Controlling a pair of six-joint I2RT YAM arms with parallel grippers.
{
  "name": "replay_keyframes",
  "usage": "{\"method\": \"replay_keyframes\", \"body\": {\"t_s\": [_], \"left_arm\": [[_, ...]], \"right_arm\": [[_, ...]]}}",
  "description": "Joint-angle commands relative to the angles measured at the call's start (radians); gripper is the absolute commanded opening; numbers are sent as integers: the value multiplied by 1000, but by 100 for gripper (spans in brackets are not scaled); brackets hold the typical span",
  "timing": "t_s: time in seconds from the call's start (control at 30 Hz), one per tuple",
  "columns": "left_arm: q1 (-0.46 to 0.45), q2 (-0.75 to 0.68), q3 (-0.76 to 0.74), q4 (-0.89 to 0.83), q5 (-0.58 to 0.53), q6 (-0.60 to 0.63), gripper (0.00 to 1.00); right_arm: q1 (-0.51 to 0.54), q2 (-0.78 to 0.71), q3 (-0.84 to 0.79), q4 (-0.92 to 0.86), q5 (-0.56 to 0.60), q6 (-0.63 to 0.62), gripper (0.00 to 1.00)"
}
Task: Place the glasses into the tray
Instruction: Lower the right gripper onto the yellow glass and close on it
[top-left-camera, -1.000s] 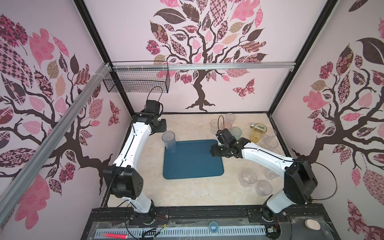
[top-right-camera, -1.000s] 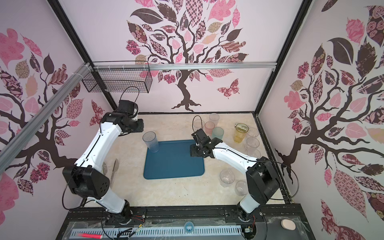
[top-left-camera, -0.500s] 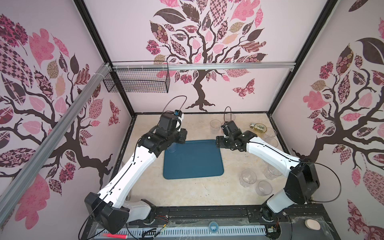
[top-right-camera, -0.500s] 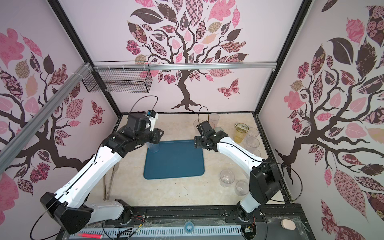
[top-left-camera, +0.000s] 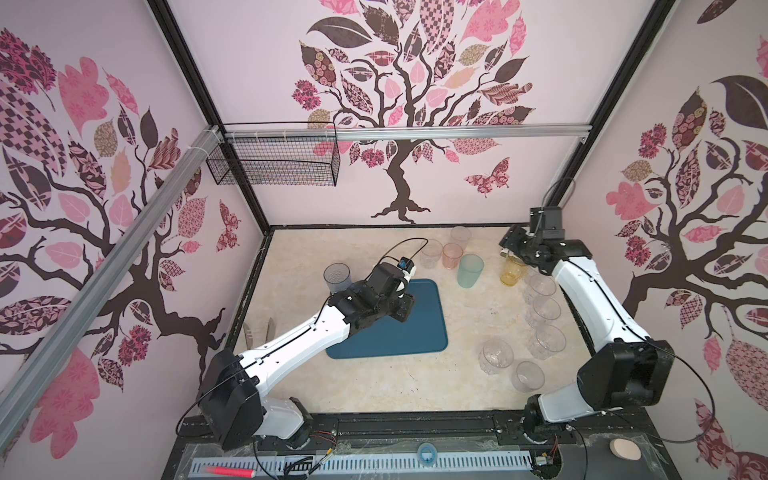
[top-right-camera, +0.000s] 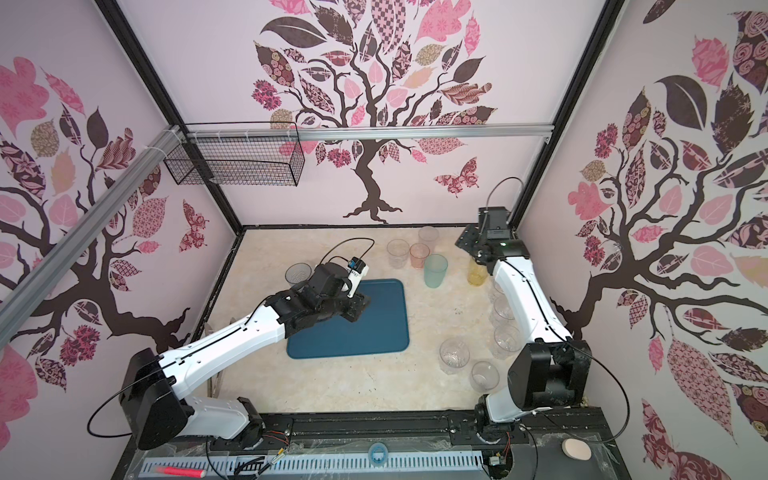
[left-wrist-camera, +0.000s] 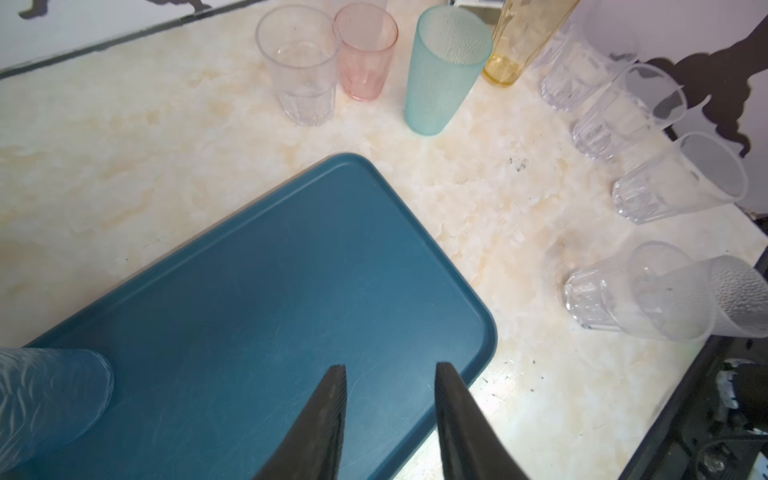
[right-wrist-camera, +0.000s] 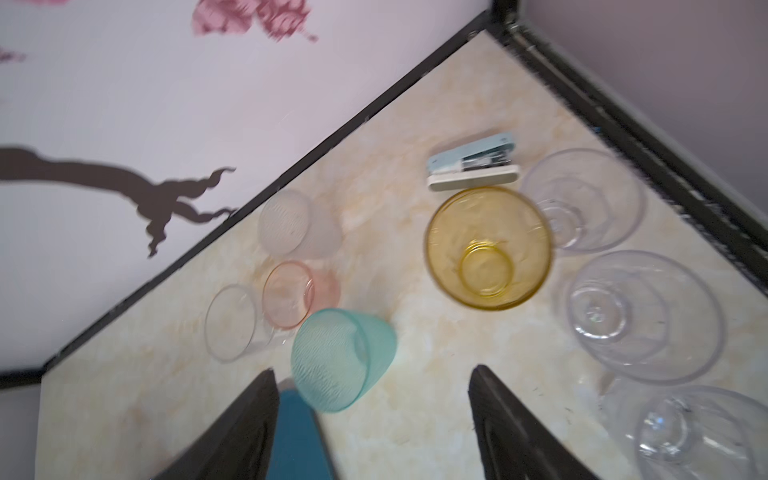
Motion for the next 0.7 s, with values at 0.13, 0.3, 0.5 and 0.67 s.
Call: {"method": "replay_keyframes", "body": {"t_s": [0.13,0.3,0.5,0.67], "left_arm": [[-1,53,-60,23,9,55,40],[-1,85,-44,-33,-4,53,40],[-1,86,-46,-35,-20,62,41],[-1,90,-43,-39,-25,61,42]], "right_arm": [[-60,52,150,-29,72,24,74],[-60,217,239,-79,63,-13,69],[-54,308,225,-77,22,-34,64],[-46,354,214,-84,20,-81,62]]}}
